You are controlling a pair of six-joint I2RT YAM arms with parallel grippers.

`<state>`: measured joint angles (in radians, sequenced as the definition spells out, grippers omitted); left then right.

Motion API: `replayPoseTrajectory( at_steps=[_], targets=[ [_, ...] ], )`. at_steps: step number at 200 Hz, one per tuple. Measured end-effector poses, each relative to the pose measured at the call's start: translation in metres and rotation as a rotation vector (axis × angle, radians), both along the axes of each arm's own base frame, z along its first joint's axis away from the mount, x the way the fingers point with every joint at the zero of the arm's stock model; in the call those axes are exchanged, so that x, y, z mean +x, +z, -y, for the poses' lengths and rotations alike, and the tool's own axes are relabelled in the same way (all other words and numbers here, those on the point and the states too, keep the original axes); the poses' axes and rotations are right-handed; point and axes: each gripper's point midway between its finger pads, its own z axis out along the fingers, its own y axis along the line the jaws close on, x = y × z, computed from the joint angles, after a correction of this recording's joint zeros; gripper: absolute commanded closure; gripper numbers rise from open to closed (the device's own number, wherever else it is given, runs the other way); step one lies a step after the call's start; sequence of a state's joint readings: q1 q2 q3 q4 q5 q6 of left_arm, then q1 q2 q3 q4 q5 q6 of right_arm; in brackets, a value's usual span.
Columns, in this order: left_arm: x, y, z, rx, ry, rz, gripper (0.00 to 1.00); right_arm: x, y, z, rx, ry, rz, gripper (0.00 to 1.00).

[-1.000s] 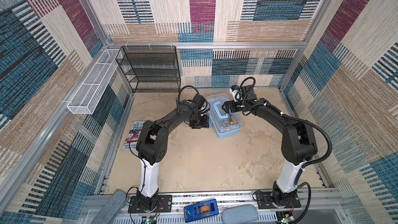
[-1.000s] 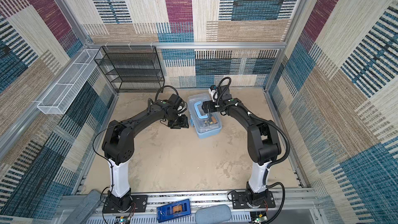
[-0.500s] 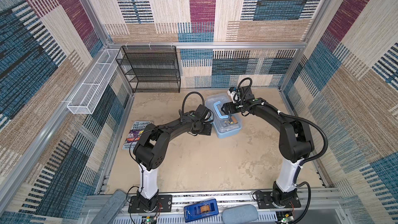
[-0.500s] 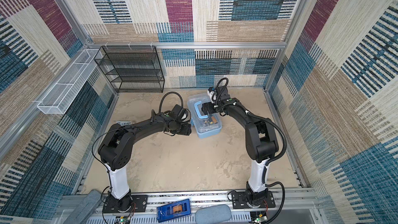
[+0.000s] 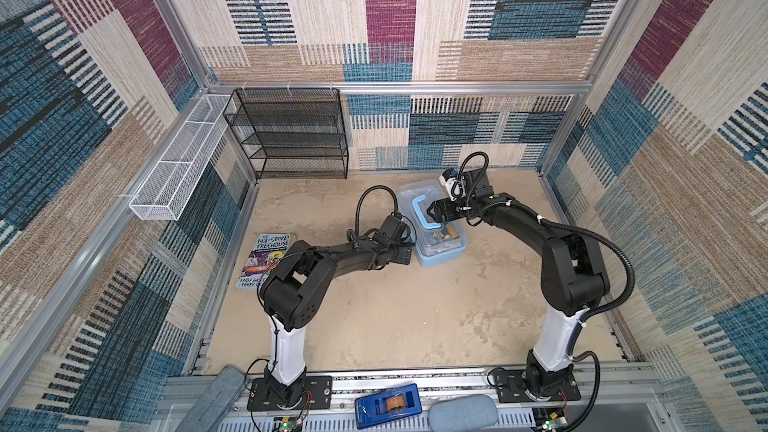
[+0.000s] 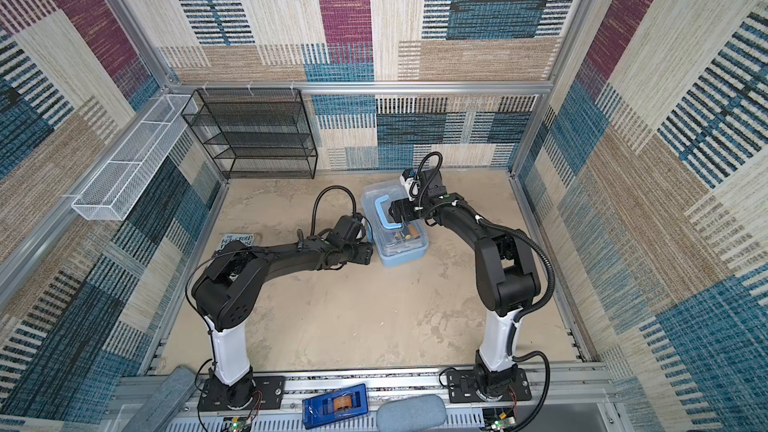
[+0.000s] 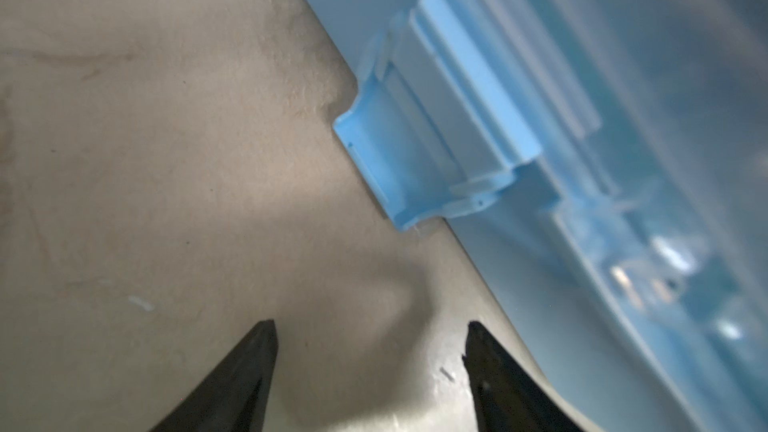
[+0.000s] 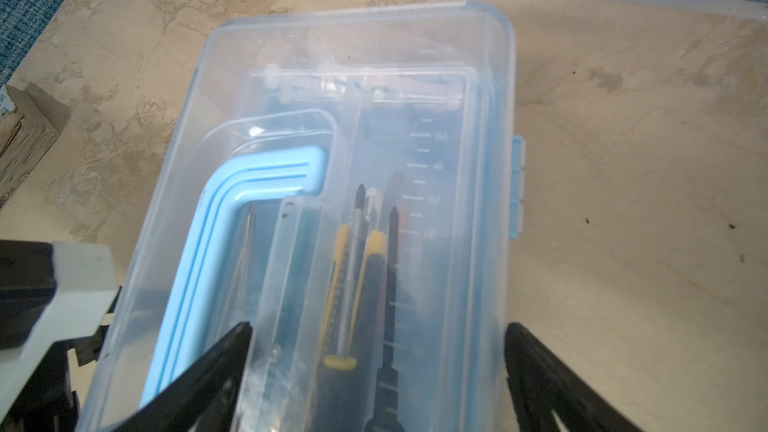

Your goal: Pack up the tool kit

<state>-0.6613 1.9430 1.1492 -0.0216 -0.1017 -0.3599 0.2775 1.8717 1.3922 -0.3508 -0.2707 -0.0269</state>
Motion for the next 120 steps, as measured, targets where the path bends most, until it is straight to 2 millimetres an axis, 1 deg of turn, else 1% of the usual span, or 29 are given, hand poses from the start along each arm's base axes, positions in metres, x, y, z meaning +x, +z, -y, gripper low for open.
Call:
replayPoseTrajectory(
  at_steps=[29, 81, 120],
  targets=[
    [0.003, -0.001, -0.002, 0.004, -0.007, 0.056, 0.24, -0.001, 0.001, 0.005, 0.007, -0.010, 0.017, 0.07],
    [-0.007, -0.001, 0.003, -0.042, -0.052, 0.154, 0.22, -0.006, -0.002, 0.005, 0.036, -0.025, 0.025, 0.09],
    [-0.013, -0.003, 0.006, -0.040, -0.093, 0.213, 0.21, -0.009, -0.003, 0.006, 0.044, -0.027, 0.038, 0.10]
  ],
)
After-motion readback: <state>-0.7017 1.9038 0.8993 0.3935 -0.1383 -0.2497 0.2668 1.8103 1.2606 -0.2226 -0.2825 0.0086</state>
